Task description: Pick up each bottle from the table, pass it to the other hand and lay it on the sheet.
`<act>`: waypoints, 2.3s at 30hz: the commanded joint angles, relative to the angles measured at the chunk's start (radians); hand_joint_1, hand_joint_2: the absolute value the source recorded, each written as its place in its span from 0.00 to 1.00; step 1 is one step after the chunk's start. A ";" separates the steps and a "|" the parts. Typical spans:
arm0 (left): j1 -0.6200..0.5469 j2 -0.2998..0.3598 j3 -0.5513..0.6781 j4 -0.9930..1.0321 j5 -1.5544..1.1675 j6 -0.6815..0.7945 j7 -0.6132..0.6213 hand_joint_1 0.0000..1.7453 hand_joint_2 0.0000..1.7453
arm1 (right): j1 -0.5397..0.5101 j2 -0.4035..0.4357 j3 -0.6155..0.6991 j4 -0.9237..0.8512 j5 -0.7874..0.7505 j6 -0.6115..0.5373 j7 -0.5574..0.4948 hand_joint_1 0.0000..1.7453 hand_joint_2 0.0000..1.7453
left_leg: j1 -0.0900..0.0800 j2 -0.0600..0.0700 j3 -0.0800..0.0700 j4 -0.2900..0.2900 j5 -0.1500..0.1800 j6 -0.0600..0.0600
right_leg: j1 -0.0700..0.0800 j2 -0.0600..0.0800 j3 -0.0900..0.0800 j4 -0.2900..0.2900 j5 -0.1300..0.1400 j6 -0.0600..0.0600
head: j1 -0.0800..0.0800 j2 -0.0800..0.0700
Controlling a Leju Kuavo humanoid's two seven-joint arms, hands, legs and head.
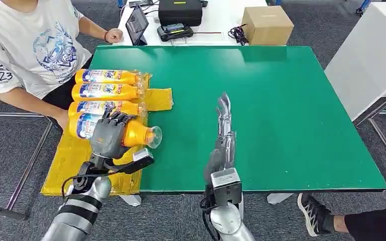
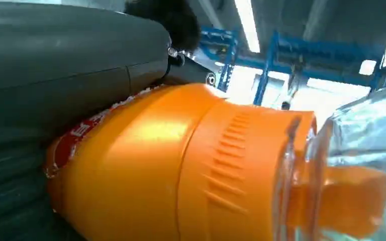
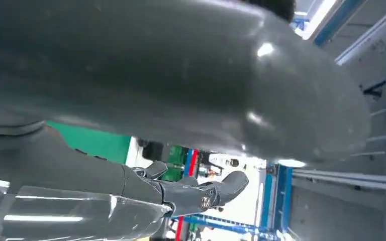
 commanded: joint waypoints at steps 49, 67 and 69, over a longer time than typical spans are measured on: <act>-0.187 0.141 0.013 0.553 0.071 -0.424 0.032 0.00 1.00 | -0.033 -0.018 0.005 0.118 -0.050 0.113 0.005 0.00 0.00 | 0.001 0.004 0.013 -0.002 -0.001 -0.002 | 0.001 0.004 0.012 -0.002 0.001 -0.003 | 0.000 0.000; -0.134 0.116 0.184 0.453 0.558 -0.841 -0.196 0.00 0.00 | -0.037 0.015 -0.010 0.173 -0.043 0.140 0.010 0.00 0.00 | 0.000 -0.005 0.021 -0.003 0.000 -0.002 | 0.000 -0.002 0.022 -0.002 -0.001 -0.005 | 0.000 0.000; -0.123 0.107 0.202 0.419 0.633 -0.865 -0.205 0.00 0.00 | -0.042 0.010 -0.003 0.186 -0.046 0.138 0.004 0.00 0.00 | 0.000 -0.005 0.021 -0.003 0.001 -0.001 | 0.000 -0.002 0.022 -0.002 -0.001 -0.005 | 0.000 0.000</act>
